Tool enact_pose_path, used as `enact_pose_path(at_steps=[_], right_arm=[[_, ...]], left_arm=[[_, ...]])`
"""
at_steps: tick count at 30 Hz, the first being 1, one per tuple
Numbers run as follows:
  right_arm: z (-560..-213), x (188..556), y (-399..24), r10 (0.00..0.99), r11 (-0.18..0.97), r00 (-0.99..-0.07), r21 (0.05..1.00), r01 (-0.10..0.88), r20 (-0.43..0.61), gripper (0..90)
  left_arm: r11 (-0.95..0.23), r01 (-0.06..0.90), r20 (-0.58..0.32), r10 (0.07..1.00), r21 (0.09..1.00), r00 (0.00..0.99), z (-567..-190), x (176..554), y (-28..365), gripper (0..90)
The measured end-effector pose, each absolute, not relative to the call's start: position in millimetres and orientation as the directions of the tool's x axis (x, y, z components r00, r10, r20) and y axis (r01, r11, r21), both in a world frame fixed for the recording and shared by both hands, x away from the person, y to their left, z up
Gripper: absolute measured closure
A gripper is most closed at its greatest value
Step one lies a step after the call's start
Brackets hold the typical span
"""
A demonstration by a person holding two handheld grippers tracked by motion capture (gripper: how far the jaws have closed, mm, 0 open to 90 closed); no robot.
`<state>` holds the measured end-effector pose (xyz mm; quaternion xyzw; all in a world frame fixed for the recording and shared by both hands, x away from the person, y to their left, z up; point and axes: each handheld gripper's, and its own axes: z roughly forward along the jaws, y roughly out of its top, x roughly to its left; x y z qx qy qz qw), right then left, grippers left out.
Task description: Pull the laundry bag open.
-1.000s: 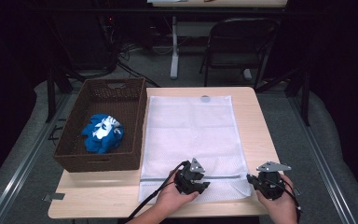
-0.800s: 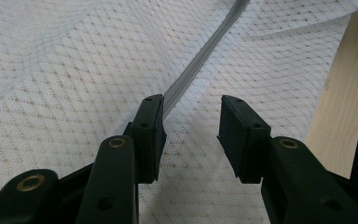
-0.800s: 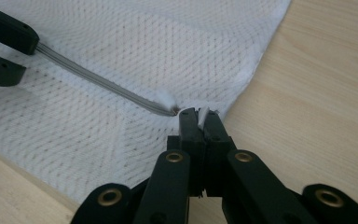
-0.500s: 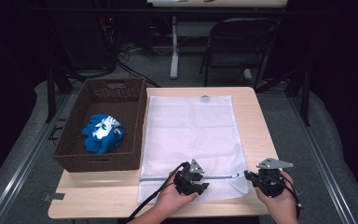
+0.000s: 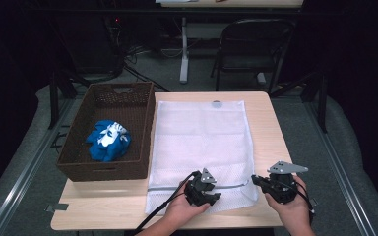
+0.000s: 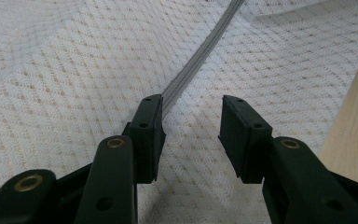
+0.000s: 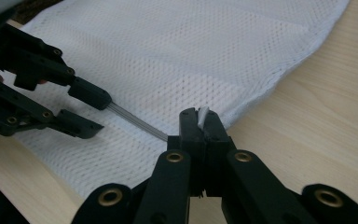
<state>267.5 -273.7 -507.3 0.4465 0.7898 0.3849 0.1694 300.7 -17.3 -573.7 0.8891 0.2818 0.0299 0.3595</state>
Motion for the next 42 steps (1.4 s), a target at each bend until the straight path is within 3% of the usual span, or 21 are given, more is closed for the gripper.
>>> enact_pose_path(at_steps=[9, 25, 34, 37, 42], right_arm=[[-504, 270, -259, 0.810, 0.299, -0.579, 0.780, 0.549, 0.098, 89.7], [-512, 279, -247, 0.794, 0.312, -0.598, 0.772, 0.554, 0.109, 89.7], [-515, 282, -239, 0.791, 0.319, -0.602, 0.771, 0.552, 0.104, 89.7], [-516, 282, -238, 0.791, 0.318, -0.603, 0.770, 0.553, 0.106, 89.7], [-517, 280, -239, 0.791, 0.321, -0.604, 0.770, 0.551, 0.102, 89.7]], left_arm=[[-0.575, 0.483, -0.150, 0.530, 0.660, 0.835, -573, 300, -18, 58.2], [-0.540, 0.420, -0.197, 0.422, 0.729, 0.885, -541, 273, -34, 50.2], [-0.527, 0.418, -0.208, 0.412, 0.740, 0.887, -538, 271, -41, 47.7], [-0.517, 0.419, -0.215, 0.409, 0.746, 0.887, -537, 270, -44, 48.7], [-0.523, 0.400, -0.203, 0.393, 0.753, 0.897, -536, 270, -48, 60.5]])
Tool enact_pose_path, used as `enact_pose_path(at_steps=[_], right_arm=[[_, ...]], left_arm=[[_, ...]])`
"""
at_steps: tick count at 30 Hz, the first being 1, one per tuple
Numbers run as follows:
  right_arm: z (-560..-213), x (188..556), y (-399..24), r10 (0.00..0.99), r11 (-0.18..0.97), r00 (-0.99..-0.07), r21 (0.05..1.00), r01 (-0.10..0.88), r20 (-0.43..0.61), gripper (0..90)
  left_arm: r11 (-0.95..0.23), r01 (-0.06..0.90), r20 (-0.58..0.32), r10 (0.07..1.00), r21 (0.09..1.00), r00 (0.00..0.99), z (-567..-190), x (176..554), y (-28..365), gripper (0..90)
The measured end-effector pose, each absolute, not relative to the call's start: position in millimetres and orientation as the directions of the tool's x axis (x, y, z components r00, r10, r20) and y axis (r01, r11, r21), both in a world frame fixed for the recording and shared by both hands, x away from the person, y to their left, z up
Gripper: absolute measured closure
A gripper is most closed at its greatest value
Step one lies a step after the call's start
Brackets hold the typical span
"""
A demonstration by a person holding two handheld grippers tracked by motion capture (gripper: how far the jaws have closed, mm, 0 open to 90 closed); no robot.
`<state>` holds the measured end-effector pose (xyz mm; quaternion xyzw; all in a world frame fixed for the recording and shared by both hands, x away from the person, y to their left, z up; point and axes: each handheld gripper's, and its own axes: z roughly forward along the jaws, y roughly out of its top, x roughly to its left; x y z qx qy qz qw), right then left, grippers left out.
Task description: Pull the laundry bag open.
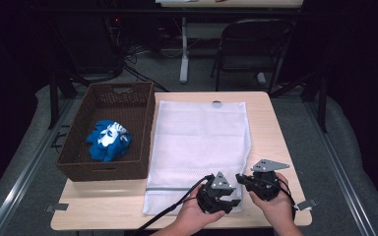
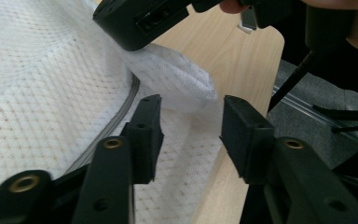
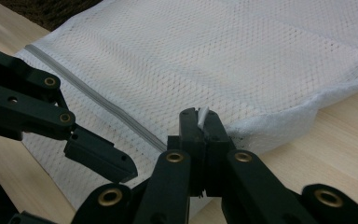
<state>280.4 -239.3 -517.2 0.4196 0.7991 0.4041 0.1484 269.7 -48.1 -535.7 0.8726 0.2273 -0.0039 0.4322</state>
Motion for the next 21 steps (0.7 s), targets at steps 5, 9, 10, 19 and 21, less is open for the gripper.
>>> enact_pose_path(at_steps=[5, 9, 10, 19, 21], right_arm=[[-518.0, 279.2, -239.6, 0.792, 0.318, -0.601, 0.768, 0.556, 0.107, 89.7], [-518.2, 278.7, -239.5, 0.791, 0.322, -0.603, 0.768, 0.554, 0.103, 89.7], [-518.4, 278.5, -239.6, 0.792, 0.322, -0.602, 0.767, 0.555, 0.104, 89.6], [-519.7, 274.6, -245.9, 0.810, 0.304, -0.575, 0.753, 0.584, 0.119, 77.6], [-519.6, 272.4, -248.3, 0.823, 0.299, -0.559, 0.755, 0.583, 0.105, 71.9]], left_arm=[[-0.528, 0.382, -0.186, 0.386, 0.758, 0.903, -536.3, 268.6, -48.7, 74.0], [-0.519, 0.396, -0.211, 0.380, 0.757, 0.901, -537.6, 269.2, -50.3, 81.6], [-0.514, 0.394, -0.210, 0.380, 0.762, 0.901, -538.4, 269.1, -51.0, 84.6], [-0.523, 0.395, -0.216, 0.370, 0.755, 0.903, -543.1, 269.4, -55.5, 88.3], [-0.525, 0.397, -0.222, 0.366, 0.753, 0.904, -543.9, 270.2, -55.6, 88.3]])
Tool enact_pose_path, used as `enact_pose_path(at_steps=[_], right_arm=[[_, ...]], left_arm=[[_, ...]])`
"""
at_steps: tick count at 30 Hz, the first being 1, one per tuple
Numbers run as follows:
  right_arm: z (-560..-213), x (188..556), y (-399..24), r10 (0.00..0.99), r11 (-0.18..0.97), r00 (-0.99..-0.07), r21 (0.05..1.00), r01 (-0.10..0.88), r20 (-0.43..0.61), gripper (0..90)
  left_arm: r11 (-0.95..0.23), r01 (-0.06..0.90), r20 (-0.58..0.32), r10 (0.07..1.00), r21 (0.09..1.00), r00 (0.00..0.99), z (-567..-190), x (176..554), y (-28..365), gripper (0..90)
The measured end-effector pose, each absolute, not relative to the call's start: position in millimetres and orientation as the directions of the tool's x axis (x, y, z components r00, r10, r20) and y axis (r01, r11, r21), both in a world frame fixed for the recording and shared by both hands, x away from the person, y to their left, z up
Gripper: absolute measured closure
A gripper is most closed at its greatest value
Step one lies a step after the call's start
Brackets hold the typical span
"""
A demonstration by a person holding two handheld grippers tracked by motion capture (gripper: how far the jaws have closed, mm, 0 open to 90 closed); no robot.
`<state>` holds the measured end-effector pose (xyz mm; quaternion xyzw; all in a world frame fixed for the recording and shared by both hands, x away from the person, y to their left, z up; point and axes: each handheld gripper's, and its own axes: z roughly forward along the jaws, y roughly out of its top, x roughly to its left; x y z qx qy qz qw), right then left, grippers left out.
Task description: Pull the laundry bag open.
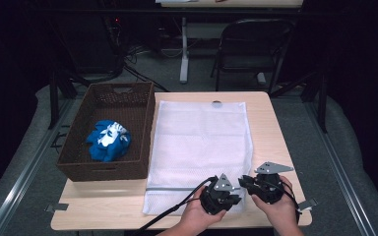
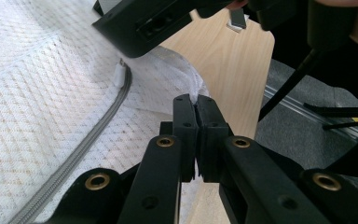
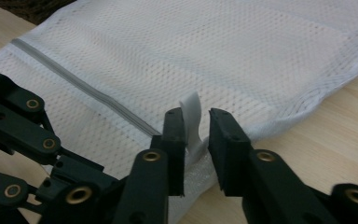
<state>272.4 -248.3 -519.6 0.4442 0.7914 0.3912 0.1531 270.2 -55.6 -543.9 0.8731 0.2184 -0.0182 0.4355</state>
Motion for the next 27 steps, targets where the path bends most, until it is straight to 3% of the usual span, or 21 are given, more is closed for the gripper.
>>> enact_pose_path(at_steps=[3, 9, 18, 27], right_arm=[[-520, 271, -253, 0.843, 0.273, -0.528, 0.760, 0.590, 0.107, 58.9], [-523, 270, -266, 0.873, 0.164, -0.449, 0.754, 0.636, 0.189, 44.7], [-527, 267, -286, 0.886, 0.024, -0.347, 0.716, 0.698, 0.309, 41.3], [-543, 271, -284, 0.863, -0.012, -0.323, 0.656, 0.755, 0.387, 39.4]], left_arm=[[-0.531, 0.395, -0.221, 0.362, 0.750, 0.906, -545, 271, -56, 88.3], [-0.529, 0.396, -0.216, 0.369, 0.750, 0.904, -547, 269, -59, 88.3], [-0.537, 0.391, -0.221, 0.354, 0.747, 0.909, -550, 268, -62, 88.3], [-0.543, 0.388, -0.214, 0.357, 0.744, 0.909, -553, 267, -63, 88.3]])
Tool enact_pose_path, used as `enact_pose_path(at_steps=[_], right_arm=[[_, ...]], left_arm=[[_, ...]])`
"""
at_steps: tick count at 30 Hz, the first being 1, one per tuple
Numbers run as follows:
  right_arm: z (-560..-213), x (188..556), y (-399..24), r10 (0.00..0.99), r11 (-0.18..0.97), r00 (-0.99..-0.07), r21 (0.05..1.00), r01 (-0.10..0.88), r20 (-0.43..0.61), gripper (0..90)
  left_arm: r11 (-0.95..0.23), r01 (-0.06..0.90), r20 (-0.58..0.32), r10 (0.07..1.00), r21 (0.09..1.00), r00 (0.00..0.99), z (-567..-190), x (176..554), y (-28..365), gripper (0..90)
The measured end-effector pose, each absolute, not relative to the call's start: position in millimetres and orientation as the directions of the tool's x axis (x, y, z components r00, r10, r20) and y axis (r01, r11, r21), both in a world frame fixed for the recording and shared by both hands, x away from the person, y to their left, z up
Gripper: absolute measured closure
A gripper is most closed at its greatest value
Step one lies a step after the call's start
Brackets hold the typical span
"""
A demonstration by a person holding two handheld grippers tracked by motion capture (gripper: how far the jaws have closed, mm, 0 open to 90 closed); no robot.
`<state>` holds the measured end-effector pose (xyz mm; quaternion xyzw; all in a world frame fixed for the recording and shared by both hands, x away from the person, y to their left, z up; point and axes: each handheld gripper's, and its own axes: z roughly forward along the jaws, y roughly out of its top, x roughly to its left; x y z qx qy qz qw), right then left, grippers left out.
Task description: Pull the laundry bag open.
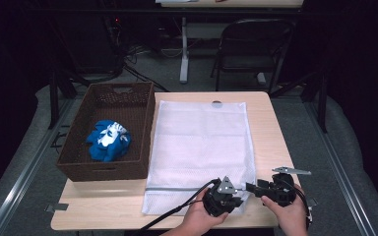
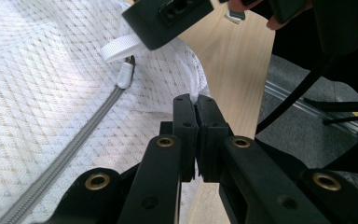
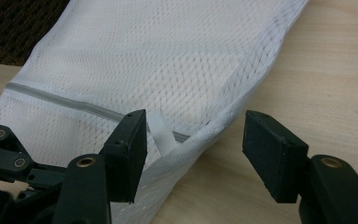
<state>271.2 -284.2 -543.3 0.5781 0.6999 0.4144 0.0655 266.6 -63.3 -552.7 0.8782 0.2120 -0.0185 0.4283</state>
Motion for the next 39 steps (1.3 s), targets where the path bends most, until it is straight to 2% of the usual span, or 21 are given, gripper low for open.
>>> enact_pose_path(at_steps=[6, 13, 22, 31, 39], right_arm=[[-551, 275, -280, 0.857, -0.002, -0.325, 0.634, 0.773, 0.400, 41.5], [-549, 274, -277, 0.866, 0.038, -0.347, 0.645, 0.763, 0.360, 62.7], [-547, 274, -276, 0.857, 0.064, -0.376, 0.651, 0.757, 0.352, 80.9], [-542, 275, -275, 0.856, 0.088, -0.399, 0.668, 0.739, 0.329, 83.8], [-534, 277, -273, 0.858, 0.098, -0.408, 0.680, 0.727, 0.312, 84.1]], left_arm=[[-0.545, 0.390, -0.225, 0.345, 0.742, 0.911, -557, 265, -65, 88.3], [-0.554, 0.392, -0.226, 0.345, 0.734, 0.911, -562, 265, -66, 88.2], [-0.559, 0.398, -0.218, 0.361, 0.728, 0.907, -565, 266, -65, 87.3], [-0.564, 0.409, -0.225, 0.369, 0.717, 0.902, -567, 269, -60, 79.8], [-0.560, 0.407, -0.180, 0.415, 0.722, 0.892, -559, 274, -49, 73.0]])
